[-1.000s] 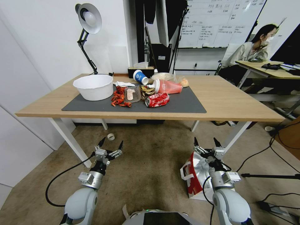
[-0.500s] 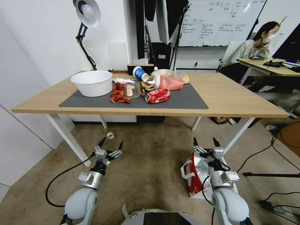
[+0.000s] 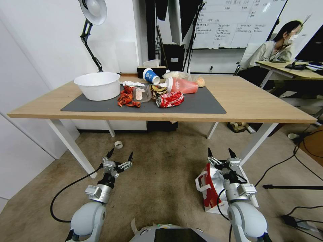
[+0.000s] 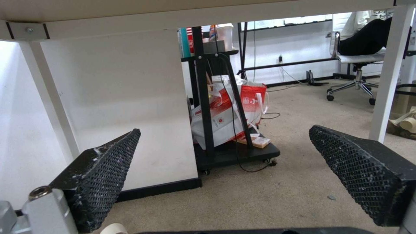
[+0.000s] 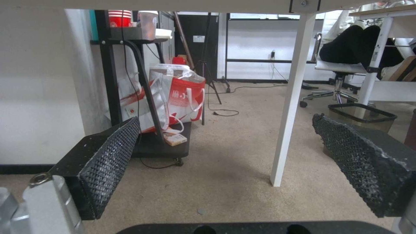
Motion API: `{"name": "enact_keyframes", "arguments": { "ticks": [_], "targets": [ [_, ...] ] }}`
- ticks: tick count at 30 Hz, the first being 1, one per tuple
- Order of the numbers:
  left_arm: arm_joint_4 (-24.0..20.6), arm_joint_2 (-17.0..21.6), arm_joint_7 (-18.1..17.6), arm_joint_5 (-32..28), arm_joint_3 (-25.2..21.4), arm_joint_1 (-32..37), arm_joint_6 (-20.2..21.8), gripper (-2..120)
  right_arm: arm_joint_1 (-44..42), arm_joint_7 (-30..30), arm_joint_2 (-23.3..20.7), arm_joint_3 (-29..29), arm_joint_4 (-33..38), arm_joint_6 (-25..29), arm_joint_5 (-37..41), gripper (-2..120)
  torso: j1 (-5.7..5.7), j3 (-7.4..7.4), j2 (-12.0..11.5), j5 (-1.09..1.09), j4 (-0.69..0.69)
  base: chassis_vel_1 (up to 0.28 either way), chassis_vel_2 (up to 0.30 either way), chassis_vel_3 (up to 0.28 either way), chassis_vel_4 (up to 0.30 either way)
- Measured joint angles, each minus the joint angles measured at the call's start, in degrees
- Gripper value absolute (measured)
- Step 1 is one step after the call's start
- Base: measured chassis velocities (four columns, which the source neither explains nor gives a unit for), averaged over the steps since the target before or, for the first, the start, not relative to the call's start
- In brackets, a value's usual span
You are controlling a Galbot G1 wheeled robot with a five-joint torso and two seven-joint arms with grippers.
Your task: Pick up the food delivery bag from the floor and place it on the table.
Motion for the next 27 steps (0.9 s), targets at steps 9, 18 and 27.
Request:
{"name": "enact_keyframes", "arguments": {
  "ticks": [9, 18, 27],
  "targets": [
    [0.0, 0.1, 0.0, 0.0, 0.0, 0.1, 0.0, 100, -0.3, 0.1, -0.4, 0.3, -0.1, -0.1, 0.0, 100, -0.54, -1.13, -1.7, 0.00, 0.00, 0.000, 0.000, 0.000, 0.000],
    [0.1, 0.2, 0.0, 0.0, 0.1, 0.1, 0.0, 100, 0.0, 0.1, -0.3, 1.2, -0.5, 0.0, 0.3, 100, -0.82, -2.93, -3.9, 0.00, 0.00, 0.000, 0.000, 0.000, 0.000],
    [0.2, -0.1, 0.0, 0.0, 0.1, 0.2, 0.0, 100, 0.2, 0.1, -0.3, 2.2, -0.7, -0.1, 0.8, 100, -1.01, -5.07, -6.2, 0.00, 0.00, 0.000, 0.000, 0.000, 0.000]
  ]
}}
